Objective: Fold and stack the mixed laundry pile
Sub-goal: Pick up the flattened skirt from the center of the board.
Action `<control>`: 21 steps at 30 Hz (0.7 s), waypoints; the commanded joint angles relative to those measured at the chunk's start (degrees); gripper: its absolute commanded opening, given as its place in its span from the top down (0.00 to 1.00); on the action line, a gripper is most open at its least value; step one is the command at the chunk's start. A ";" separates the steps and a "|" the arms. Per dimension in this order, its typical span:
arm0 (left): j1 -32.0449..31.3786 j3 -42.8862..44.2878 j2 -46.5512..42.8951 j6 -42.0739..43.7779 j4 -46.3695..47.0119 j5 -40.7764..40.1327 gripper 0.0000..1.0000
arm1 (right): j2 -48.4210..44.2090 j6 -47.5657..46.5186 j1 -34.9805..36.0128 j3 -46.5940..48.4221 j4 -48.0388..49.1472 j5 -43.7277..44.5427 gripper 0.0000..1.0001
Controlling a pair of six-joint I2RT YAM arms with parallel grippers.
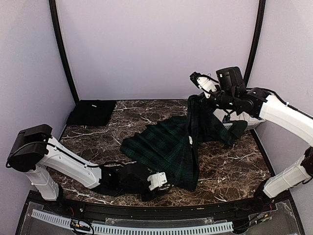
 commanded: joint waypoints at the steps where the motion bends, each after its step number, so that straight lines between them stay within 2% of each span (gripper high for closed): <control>1: -0.22 7.81 5.45 7.13 4.34 5.09 0.60 | -1.62 1.36 -0.74 -0.21 1.37 0.54 1.00; 6: -0.26 14.17 11.44 9.58 4.16 10.61 0.64 | -1.71 1.87 -0.78 -0.28 1.33 0.09 1.00; 13: -0.22 18.98 17.43 12.56 3.46 13.07 0.62 | -1.58 2.23 -0.79 -0.21 1.35 -0.61 1.00; 15: -0.04 20.35 19.66 12.52 3.34 13.12 0.55 | -1.62 2.32 -0.82 -0.30 1.29 -0.76 1.00; 17: 0.25 21.19 21.09 11.88 3.39 14.04 0.39 | -1.70 2.41 -0.81 -0.46 1.12 -0.95 1.00; 19: 0.57 22.29 22.41 11.04 2.90 14.77 0.33 | -1.86 2.57 -0.81 -0.69 1.14 -1.26 1.00; 21: 1.32 23.20 23.55 10.23 2.24 15.00 0.33 | -2.01 2.87 -0.77 -0.87 1.11 -1.78 1.00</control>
